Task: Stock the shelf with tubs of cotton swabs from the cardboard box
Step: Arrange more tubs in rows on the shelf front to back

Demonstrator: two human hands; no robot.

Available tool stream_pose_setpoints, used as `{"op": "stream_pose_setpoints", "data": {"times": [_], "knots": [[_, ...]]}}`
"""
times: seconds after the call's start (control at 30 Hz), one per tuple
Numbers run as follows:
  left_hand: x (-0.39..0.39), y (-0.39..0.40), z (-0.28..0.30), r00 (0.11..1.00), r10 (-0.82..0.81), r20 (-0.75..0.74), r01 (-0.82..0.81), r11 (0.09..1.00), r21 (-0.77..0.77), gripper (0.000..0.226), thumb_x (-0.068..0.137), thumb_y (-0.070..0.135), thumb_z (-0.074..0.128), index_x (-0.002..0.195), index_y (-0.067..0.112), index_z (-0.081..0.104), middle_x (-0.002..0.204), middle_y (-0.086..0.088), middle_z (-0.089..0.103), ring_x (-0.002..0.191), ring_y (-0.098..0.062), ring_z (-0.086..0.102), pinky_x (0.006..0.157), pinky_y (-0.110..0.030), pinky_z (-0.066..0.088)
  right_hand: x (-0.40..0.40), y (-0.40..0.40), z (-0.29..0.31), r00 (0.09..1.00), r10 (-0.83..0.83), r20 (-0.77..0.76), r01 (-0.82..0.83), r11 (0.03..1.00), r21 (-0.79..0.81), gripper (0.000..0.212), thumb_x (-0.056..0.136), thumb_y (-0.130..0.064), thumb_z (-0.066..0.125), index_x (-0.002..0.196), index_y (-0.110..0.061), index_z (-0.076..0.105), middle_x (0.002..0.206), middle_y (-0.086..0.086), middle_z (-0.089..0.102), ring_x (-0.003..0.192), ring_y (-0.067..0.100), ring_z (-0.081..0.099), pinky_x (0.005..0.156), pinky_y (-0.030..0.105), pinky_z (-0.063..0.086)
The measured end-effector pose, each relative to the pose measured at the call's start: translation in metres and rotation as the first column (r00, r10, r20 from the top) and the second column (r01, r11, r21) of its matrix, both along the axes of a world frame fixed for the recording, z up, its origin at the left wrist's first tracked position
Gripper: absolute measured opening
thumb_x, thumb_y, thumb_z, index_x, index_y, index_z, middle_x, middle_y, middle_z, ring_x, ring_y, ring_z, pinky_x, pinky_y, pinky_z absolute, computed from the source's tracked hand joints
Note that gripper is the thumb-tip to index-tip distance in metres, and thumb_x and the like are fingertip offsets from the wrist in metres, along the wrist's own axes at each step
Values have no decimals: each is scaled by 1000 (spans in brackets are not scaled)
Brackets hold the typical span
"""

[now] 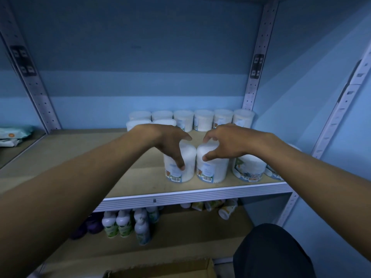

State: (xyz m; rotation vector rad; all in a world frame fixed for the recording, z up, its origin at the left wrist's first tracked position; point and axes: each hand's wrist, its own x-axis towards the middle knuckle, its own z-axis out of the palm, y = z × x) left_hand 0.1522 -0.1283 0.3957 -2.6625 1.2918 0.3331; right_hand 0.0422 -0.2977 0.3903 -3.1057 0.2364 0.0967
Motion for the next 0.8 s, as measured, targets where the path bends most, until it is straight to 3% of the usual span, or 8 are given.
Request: {"op": "stream_pose_setpoints", "data": {"times": [0.13,0.23,0.37,0.5,0.6,0.63,0.7,0.8], "knots": [[3,-3,2,996,-1,-84,10,994,104,98,76,47,78,155,33,22,160,8,26,146,-16,28,114,-32,29,9,8,-2,995,-56,-78,51,997,-62,85,68,-80,66,139,-36,50,146,3,49,135,24,43,103,44,44],[7,-3,2,996,11,-87,-6,998,63,88,80,40,76,153,36,28,158,8,31,142,-17,35,110,-30,33,12,11,3,989,-63,-137,47,992,-118,82,75,-75,66,142,-32,49,145,2,50,133,25,44,103,42,44],[9,-3,1,992,43,-121,-40,999,25,90,75,45,80,151,33,34,153,5,40,134,-21,45,109,-35,41,13,9,8,983,-44,-176,23,992,-123,77,74,-68,72,140,-35,50,142,-2,52,128,23,49,103,41,44],[7,-5,2,981,101,-168,-99,995,19,95,66,59,82,147,32,39,144,0,46,105,-23,68,90,-33,55,12,0,13,973,-4,-232,-8,999,-49,73,74,-52,82,138,-41,48,143,-7,50,127,20,49,104,37,43],[-3,-8,-2,988,118,-96,-117,993,19,98,61,75,74,142,31,41,133,1,51,80,-19,74,84,-31,54,8,-9,17,957,49,-286,-35,998,53,72,75,-37,85,135,-46,48,147,-12,45,131,16,46,105,35,41],[-4,-9,-3,991,118,-65,-117,993,21,101,59,80,70,143,31,40,132,1,52,82,-19,74,87,-33,53,7,-10,18,954,59,-294,-36,996,81,74,74,-36,86,136,-47,47,148,-13,44,133,15,45,106,34,41],[-4,-11,-4,994,102,-43,-100,995,28,115,51,88,64,147,33,34,143,2,48,107,-22,68,99,-39,49,6,-11,21,963,57,-264,-28,994,110,77,74,-41,86,138,-48,45,150,-12,42,135,16,45,105,33,40],[-3,-11,3,993,76,-92,-74,997,20,117,53,85,67,151,36,27,156,8,36,135,-21,46,112,-41,38,7,-7,21,985,19,-170,-15,999,28,77,72,-65,77,139,-45,46,148,-8,46,131,18,48,102,33,41]]}}
